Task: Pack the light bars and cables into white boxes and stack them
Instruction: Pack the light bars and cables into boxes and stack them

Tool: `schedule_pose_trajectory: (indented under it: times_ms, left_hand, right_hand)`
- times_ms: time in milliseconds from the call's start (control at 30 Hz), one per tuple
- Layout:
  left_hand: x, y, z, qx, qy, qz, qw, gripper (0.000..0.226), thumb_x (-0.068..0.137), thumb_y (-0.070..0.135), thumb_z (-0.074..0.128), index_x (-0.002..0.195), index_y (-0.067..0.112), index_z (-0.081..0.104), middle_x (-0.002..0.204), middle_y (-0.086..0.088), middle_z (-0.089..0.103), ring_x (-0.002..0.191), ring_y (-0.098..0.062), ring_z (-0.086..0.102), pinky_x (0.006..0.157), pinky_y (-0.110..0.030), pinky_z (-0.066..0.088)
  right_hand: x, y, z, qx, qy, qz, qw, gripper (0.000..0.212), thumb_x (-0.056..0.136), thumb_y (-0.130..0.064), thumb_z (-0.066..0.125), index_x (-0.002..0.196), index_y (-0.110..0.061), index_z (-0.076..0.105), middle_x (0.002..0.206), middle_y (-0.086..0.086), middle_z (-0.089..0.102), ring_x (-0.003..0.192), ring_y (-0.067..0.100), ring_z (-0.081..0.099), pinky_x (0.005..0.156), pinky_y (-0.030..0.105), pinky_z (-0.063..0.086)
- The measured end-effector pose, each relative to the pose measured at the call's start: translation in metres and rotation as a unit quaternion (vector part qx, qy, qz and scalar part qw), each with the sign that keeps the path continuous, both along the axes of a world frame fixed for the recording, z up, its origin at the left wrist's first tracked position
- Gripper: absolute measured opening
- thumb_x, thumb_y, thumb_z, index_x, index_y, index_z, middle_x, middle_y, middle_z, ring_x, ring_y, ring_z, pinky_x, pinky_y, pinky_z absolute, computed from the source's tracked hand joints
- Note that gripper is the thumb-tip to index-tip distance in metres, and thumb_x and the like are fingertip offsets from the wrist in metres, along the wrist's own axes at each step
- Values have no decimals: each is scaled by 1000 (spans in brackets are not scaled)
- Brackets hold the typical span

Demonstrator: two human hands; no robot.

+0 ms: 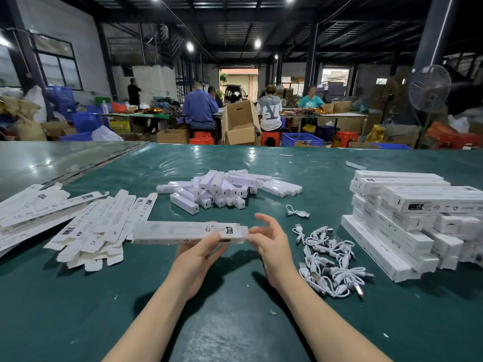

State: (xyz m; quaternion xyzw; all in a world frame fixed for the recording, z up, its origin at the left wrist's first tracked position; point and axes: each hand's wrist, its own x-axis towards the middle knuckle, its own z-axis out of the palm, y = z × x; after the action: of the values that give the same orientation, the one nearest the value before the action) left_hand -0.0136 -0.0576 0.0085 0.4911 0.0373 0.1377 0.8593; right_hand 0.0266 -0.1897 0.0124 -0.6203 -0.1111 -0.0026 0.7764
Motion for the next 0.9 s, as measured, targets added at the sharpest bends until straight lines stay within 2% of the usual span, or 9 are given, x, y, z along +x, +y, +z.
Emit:
schedule_pose_trajectory:
  times_ms: [67, 133, 200, 300, 467, 567, 667, 767, 900]
  left_hand:
    - [0, -2, 0, 1, -9, 11, 1000, 16, 88, -8, 49, 89, 2, 61, 78, -5, 73, 76, -15, 70, 78, -30, 57]
    - [0, -2, 0, -21, -12, 27, 999, 18, 88, -9, 48, 86, 4, 60, 74, -4, 73, 75, -16, 69, 78, -30, 56]
    - [-1, -3, 2, -29, -19, 27, 999, 22, 88, -12, 45, 91, 5, 60, 72, -3, 72, 73, -15, 69, 80, -31, 55]
    - [-2, -8, 4, -41, -29, 13, 999, 27, 86, -14, 43, 97, 5, 58, 69, -5, 71, 69, -13, 70, 80, -29, 54]
    - [-2, -3, 4, -113, -13, -28, 993, 22, 87, -6, 46, 99, 8, 59, 81, -11, 71, 81, -28, 67, 74, -33, 58]
    - [-1, -2, 5, -105, 15, -76, 991, 23, 81, 3, 53, 104, 2, 56, 93, -14, 65, 90, -35, 63, 69, -35, 59]
    - [-2, -3, 5, -91, 30, -99, 990, 34, 74, 13, 56, 106, 0, 55, 94, -14, 60, 90, -34, 64, 71, -37, 59]
    - [-3, -4, 5, -77, 21, -124, 989, 35, 74, 15, 55, 105, 1, 58, 91, -12, 66, 86, -30, 67, 73, -37, 59]
    - [-4, -7, 5, -71, 33, -142, 987, 46, 74, 19, 55, 117, 3, 55, 106, -15, 61, 93, -26, 64, 76, -40, 58]
  right_hand:
    - [0, -1, 2, 37, 24, 42, 998, 55, 77, 6, 54, 122, -23, 44, 74, 1, 62, 75, 12, 54, 77, 24, 39]
    - [1, -2, 3, 55, 35, 69, 995, 57, 79, 1, 52, 125, -31, 37, 74, -5, 66, 85, 12, 55, 79, 25, 37]
    - [0, 0, 3, 80, 52, 84, 992, 55, 85, 6, 45, 127, -30, 36, 74, -4, 65, 87, 13, 55, 79, 26, 37]
    - [-2, 5, 1, 72, 44, 76, 993, 60, 83, 16, 46, 131, -19, 38, 78, 3, 57, 76, 14, 53, 76, 24, 41]
    - [-1, 0, 1, 119, 51, 80, 988, 53, 80, 23, 45, 111, -21, 49, 77, 3, 60, 72, 12, 59, 74, 17, 50]
    - [-1, 1, 0, 117, 44, 53, 991, 39, 81, 21, 48, 95, -16, 54, 77, 5, 59, 73, 14, 59, 75, 20, 50]
    - [-2, 1, -4, 86, 16, 26, 996, 28, 82, 16, 53, 84, -12, 53, 76, 5, 57, 69, 12, 58, 70, 19, 52]
    - [-1, 2, -5, 60, 7, 22, 998, 22, 86, 8, 55, 83, -13, 51, 76, 5, 56, 66, 11, 57, 60, 16, 51]
    - [0, 1, -4, 44, 0, 10, 999, 19, 87, 3, 56, 82, -15, 52, 77, 6, 59, 65, 9, 60, 51, 15, 44]
